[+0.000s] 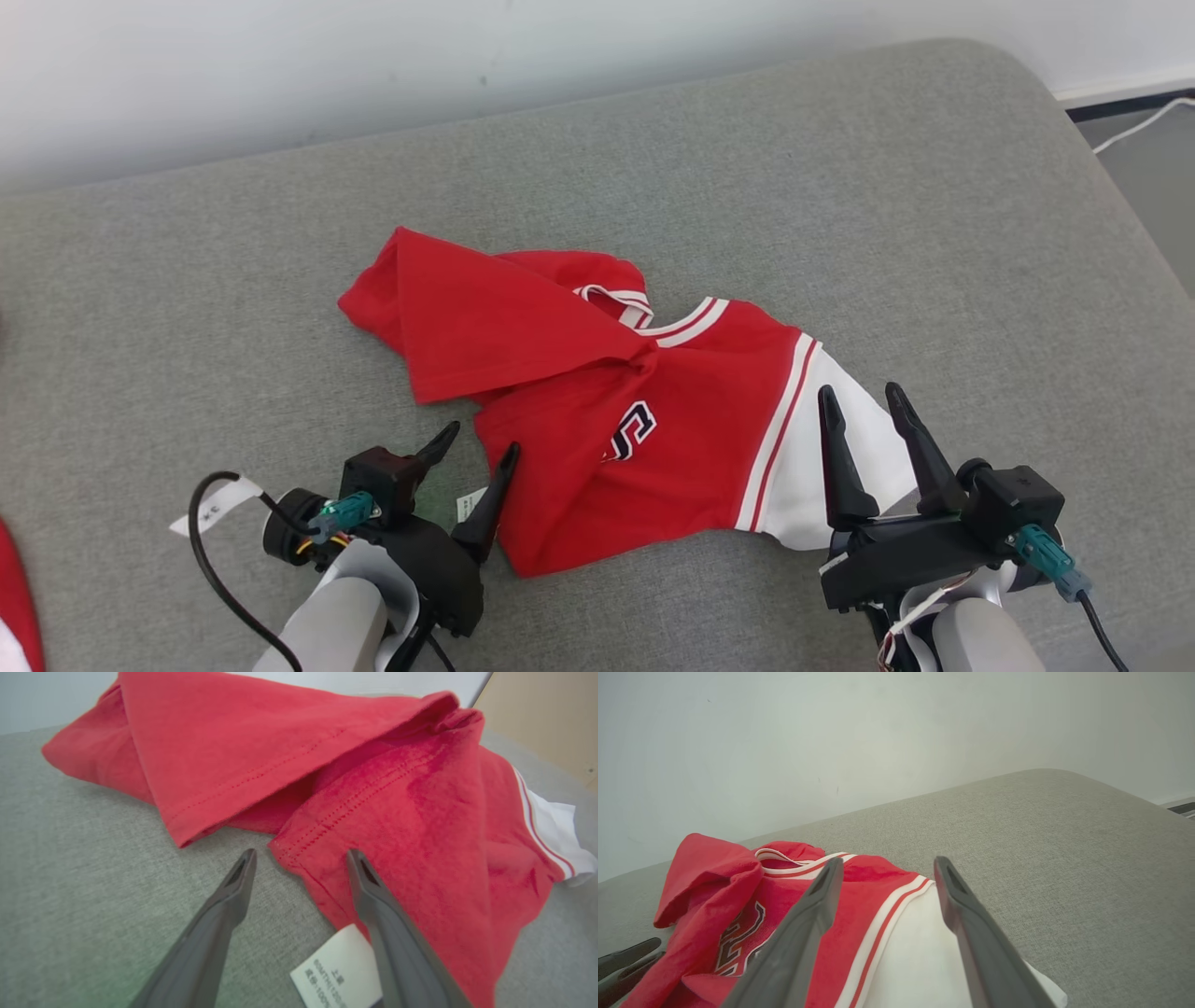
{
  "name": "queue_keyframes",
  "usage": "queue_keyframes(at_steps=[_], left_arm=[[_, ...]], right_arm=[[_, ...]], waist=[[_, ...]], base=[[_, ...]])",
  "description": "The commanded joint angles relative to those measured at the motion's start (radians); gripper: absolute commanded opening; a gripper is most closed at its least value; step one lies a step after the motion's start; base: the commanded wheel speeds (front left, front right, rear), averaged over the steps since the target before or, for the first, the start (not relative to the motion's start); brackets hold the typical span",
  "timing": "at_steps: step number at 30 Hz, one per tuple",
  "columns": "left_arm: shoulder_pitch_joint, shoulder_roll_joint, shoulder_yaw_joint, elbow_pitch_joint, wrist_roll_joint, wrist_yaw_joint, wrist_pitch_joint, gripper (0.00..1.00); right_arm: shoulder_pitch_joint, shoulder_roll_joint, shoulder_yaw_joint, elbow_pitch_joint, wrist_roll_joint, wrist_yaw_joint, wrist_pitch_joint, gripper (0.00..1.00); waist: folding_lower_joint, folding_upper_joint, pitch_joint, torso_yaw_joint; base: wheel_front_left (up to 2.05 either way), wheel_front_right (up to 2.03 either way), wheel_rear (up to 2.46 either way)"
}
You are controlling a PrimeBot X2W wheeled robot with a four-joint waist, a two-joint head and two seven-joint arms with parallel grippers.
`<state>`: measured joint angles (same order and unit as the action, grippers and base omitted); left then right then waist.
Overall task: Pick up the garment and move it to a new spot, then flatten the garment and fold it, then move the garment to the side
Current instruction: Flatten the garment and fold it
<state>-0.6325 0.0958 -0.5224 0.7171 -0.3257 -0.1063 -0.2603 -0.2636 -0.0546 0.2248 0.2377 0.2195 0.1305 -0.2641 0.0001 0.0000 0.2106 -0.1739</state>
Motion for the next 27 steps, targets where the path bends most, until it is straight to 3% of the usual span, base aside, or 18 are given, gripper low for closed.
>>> queue_keyframes(at_steps=[1,9,11,12,13,14,27], left_arm=[[-0.007,0.006,0.005,0.011,0.004,-0.005,-0.003,1.00],[-0.033,0.001,0.021,0.073,0.012,-0.015,-0.003,1.00],[-0.041,-0.002,0.022,0.087,0.011,-0.018,-0.003,0.48],[-0.043,-0.003,0.020,0.095,0.012,-0.019,-0.003,0.36],[-0.046,-0.005,0.019,0.098,0.012,-0.020,-0.003,0.15],[-0.048,-0.007,0.019,0.100,0.012,-0.021,-0.003,0.00],[0.000,-0.021,0.070,-0.031,0.042,-0.004,-0.003,0.00]], right_arm=[[-0.009,-0.001,0.004,-0.003,-0.003,0.000,-0.003,1.00],[-0.008,0.002,0.002,-0.004,0.000,0.000,-0.003,1.00],[-0.008,0.003,0.002,-0.006,0.000,0.000,-0.003,1.00],[-0.007,0.003,0.001,-0.007,0.000,0.000,-0.003,1.00],[-0.007,0.003,0.001,-0.008,0.001,0.000,-0.003,1.00],[-0.006,0.003,0.000,-0.008,0.001,0.000,-0.003,1.00],[0.017,0.004,-0.012,0.000,-0.002,0.000,-0.003,1.00]], waist=[[-0.0001,0.0000,0.007,-0.011],[-0.0001,0.0000,0.011,-0.037],[-0.0001,0.0000,0.011,-0.041],[-0.0001,0.0000,0.011,-0.042],[-0.0001,0.0000,0.011,-0.043],[-0.0001,0.0000,0.010,-0.043],[-0.0001,0.0000,-0.033,0.009]], base=[[0.00,0.00,0.00],[0.00,0.00,0.00],[0.00,0.00,0.00],[0.00,0.00,0.00],[0.00,0.00,0.00],[0.00,0.00,0.00],[0.00,0.00,0.00]])
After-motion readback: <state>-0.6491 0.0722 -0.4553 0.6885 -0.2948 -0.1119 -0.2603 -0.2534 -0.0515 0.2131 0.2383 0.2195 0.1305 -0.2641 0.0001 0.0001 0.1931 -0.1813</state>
